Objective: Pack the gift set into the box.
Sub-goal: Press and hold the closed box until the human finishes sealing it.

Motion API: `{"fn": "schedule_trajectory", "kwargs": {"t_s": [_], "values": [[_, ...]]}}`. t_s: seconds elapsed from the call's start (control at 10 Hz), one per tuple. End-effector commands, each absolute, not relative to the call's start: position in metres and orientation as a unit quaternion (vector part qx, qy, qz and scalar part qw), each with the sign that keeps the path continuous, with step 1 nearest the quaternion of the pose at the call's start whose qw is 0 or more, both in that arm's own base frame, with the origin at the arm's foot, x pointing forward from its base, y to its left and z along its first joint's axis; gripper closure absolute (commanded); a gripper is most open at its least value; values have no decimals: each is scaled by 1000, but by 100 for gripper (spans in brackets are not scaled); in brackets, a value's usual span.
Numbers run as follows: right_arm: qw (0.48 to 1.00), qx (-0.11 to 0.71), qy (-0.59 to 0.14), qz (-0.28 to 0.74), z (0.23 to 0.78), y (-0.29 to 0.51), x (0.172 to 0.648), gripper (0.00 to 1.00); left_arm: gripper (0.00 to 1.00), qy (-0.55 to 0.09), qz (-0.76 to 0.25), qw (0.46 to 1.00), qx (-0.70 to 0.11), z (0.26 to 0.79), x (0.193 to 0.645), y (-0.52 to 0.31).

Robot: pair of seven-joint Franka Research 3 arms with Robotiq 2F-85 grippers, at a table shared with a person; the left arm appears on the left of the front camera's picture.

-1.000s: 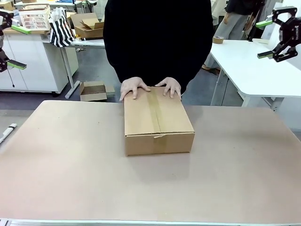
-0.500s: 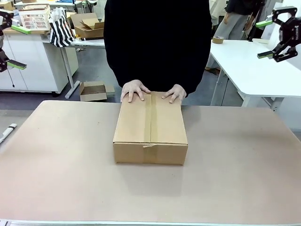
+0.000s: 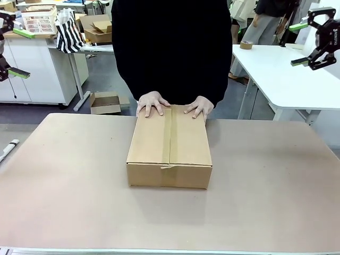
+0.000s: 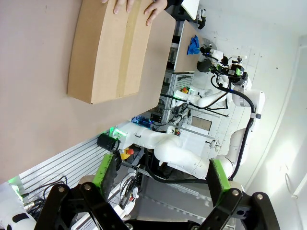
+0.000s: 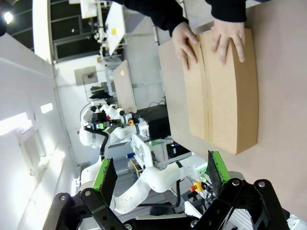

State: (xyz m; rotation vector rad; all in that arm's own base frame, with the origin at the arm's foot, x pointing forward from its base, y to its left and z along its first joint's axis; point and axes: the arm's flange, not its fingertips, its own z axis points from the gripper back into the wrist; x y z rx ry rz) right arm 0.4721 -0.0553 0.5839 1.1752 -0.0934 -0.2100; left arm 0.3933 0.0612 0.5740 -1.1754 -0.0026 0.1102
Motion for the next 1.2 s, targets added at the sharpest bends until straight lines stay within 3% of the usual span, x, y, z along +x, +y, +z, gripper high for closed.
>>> {"fn": "schedule_trajectory", "kwargs": {"t_s": [0.0, 0.8, 0.9, 1.1], "values": [[830, 548, -47, -95, 586, -56, 471, 0, 0, -1, 47, 828, -559, 576, 391, 61], [826, 553, -44, -99, 584, -55, 472, 0, 0, -1, 52, 831, -554, 574, 393, 61], [847, 520, -110, -20, 590, -32, 466, 0, 0, -99, 35, 872, -479, 573, 395, 51], [845, 476, -213, 122, 589, 14, 446, 0, 0, -192, -117, 859, -460, 573, 383, 24]]}}
